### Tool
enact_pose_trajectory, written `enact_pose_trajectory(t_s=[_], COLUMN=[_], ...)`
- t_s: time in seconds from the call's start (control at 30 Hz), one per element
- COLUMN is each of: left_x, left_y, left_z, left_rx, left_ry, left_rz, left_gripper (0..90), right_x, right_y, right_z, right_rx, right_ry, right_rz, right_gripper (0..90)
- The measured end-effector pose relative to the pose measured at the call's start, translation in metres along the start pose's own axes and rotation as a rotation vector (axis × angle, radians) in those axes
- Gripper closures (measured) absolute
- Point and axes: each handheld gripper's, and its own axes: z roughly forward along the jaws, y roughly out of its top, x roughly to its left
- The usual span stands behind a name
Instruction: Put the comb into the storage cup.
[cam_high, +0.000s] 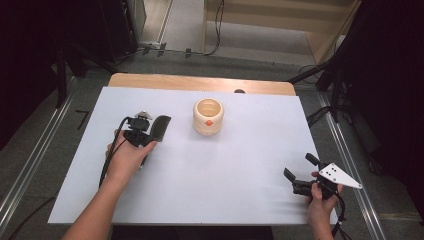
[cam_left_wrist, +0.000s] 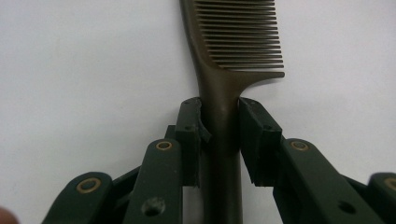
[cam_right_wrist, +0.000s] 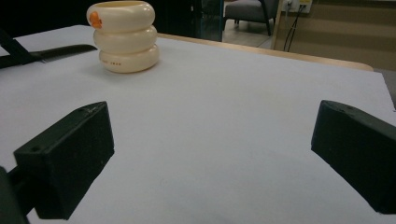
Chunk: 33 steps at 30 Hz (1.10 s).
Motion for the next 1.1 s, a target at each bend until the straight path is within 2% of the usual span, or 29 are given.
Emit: enact_pose_trajectory(t_s=[0.17,0.3,0.73,0.9,1.1], left_x=[0.0,-0.001,0.004,0.003,0.006], left_y=[-0.001,-0.003,-0.005,-0.009,-0.015], left_z=[0.0,0.0,-0.002,-0.005,-0.012], left_rx=[-0.007,-0.022,-0.032,-0.054,-0.117], left_ry=[0.0,0.006,-0.033,-0.063,-0.092], left_rz=[-0.008,0.003,0.023,0.036,0.033], left_gripper=[71.6,72.1,72.5,72.5,72.5], right_x=[0.0,0.0,0.001,0.001,0.001], right_y=[0.0,0.0,0.0,0.0,0.0], right_z=[0.0,0.0,0.001,0.001,0.0], right_rx=[0.001,0.002,0.007,0.006,0.004], right_ry=[-0.001,-0.002,-0.017,-0.017,-0.018], right_rz=[0.0,0.0,0.001,0.003,-0.001], right_gripper=[0.0,0.0,0.0,0.0,0.0])
